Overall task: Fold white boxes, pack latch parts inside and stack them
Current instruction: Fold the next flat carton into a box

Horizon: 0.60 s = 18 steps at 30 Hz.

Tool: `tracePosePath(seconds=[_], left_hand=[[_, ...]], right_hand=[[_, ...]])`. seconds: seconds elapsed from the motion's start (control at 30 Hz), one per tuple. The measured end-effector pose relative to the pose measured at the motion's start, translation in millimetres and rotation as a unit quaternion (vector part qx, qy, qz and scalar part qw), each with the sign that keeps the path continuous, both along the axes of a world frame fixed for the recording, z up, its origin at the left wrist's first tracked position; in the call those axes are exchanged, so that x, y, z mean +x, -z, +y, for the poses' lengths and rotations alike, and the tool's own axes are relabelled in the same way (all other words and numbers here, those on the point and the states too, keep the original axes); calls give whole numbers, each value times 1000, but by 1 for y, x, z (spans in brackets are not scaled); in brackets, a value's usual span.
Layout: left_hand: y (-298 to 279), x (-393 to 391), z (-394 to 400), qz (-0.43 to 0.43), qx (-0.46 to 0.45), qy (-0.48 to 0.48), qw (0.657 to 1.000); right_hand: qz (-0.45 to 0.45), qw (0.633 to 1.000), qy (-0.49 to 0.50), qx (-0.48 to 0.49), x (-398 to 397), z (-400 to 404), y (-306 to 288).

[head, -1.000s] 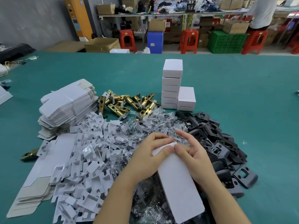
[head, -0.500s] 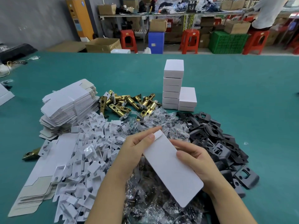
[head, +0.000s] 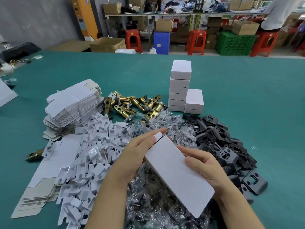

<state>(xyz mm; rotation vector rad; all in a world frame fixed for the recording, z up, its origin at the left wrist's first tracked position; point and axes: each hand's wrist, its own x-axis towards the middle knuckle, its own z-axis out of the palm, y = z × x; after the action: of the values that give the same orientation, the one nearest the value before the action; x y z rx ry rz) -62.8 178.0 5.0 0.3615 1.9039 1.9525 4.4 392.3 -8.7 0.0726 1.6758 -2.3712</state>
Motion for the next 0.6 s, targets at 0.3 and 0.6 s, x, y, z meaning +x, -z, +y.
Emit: tracePosePath(seconds=[0.3,0.6], left_hand=[[1,-2,-5,24,-56,36,997],[0,-2,-4,27,-79,21,996]], right_hand=[[-4,1000,2,2,0,-1,2],[-2,1000,-9,-5,0,-1,1]])
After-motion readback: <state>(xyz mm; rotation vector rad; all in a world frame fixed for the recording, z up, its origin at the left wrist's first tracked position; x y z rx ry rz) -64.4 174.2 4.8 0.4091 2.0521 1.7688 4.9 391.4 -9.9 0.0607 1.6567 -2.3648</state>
